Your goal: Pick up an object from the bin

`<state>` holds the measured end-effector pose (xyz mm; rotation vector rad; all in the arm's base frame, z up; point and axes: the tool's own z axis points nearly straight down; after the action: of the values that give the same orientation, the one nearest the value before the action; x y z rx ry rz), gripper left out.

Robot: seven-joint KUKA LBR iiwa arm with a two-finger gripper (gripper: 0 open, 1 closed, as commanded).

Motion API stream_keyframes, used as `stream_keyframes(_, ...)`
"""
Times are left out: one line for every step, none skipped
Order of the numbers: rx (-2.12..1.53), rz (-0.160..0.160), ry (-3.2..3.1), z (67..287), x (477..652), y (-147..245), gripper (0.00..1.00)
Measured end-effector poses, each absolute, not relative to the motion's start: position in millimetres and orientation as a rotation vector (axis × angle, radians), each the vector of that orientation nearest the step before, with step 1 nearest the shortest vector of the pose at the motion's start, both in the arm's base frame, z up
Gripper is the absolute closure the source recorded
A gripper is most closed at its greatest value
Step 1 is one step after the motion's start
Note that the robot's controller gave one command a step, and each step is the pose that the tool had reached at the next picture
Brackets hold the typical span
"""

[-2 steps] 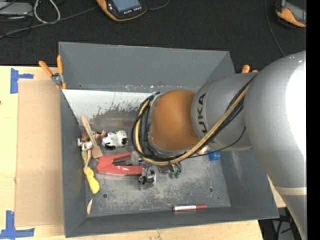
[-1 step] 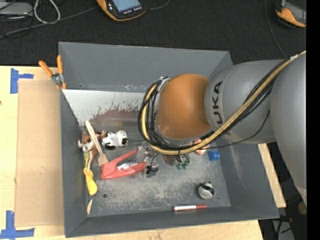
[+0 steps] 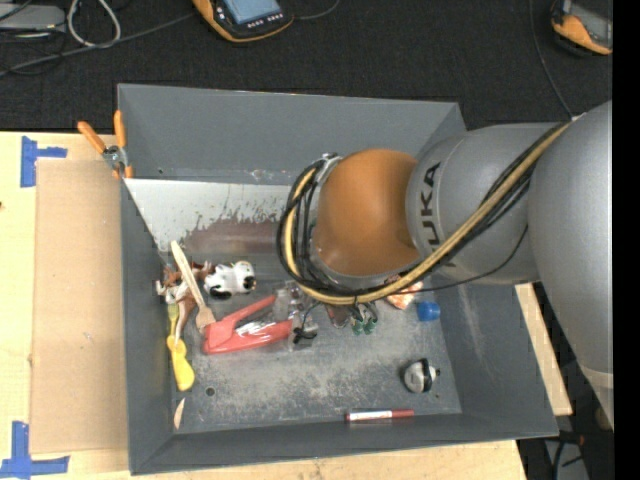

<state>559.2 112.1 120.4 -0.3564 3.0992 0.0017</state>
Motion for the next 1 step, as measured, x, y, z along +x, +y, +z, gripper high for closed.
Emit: stream_keyframes(-0.572, -0.001, 3.082, 154.4, 561.5, 105.8, 1.00)
